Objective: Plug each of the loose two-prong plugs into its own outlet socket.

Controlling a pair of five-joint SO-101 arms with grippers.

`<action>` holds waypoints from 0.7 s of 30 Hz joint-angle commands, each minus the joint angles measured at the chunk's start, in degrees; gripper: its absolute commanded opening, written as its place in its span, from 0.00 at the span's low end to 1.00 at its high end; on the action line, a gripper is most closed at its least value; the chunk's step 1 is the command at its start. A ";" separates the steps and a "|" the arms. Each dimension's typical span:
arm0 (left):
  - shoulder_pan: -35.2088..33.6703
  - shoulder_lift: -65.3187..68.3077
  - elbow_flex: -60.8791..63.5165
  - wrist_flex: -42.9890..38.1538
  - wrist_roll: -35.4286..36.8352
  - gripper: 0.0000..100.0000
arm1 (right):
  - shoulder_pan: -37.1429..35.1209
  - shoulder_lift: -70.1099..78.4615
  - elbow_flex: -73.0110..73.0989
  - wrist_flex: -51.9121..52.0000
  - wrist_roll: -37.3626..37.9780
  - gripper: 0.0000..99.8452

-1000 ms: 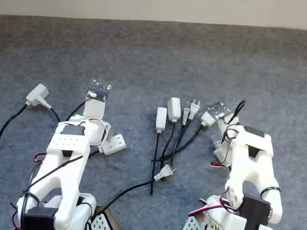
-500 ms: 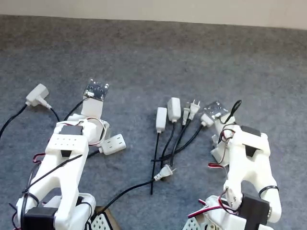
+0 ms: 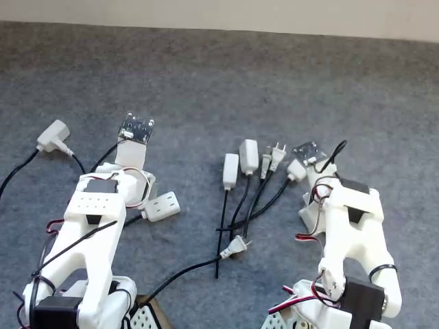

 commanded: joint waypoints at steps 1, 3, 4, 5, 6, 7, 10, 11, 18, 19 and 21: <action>-0.57 -1.36 -0.40 -0.79 0.18 0.23 | -0.57 -2.24 -2.95 -2.24 -0.53 0.16; -0.57 -1.36 -0.40 -0.79 0.18 0.23 | -0.66 -2.24 -2.95 -2.24 -0.70 0.21; -0.57 -1.36 -0.40 -0.79 0.18 0.23 | -0.75 -2.24 -2.95 -2.24 -0.70 0.23; -0.57 -1.36 -0.40 -0.79 0.18 0.23 | -0.75 -2.24 -2.95 -2.24 -0.70 0.25; -0.57 -1.36 -0.40 -0.79 0.18 0.23 | -0.75 -2.24 -2.95 -2.24 -0.70 0.27; -0.57 -1.36 -0.40 -0.79 0.18 0.23 | -0.75 -2.24 -3.03 -2.24 -0.79 0.27; -0.57 -1.36 -0.40 -0.79 0.18 0.23 | -0.75 -2.07 -3.21 -2.24 -0.79 0.27; -0.57 -1.36 -0.40 -0.79 0.18 0.23 | -0.84 -2.07 -3.21 -2.24 -0.79 0.27; -0.57 -1.36 -0.40 -0.62 0.18 0.23 | -4.44 -1.80 -2.59 -2.07 -0.70 0.13; -0.57 -1.36 -0.40 -0.62 0.18 0.23 | -4.88 -1.80 -2.51 -2.07 -0.70 0.10; -0.57 -1.36 -0.40 -0.62 0.18 0.23 | -5.05 -1.80 -2.51 -2.07 -0.70 0.04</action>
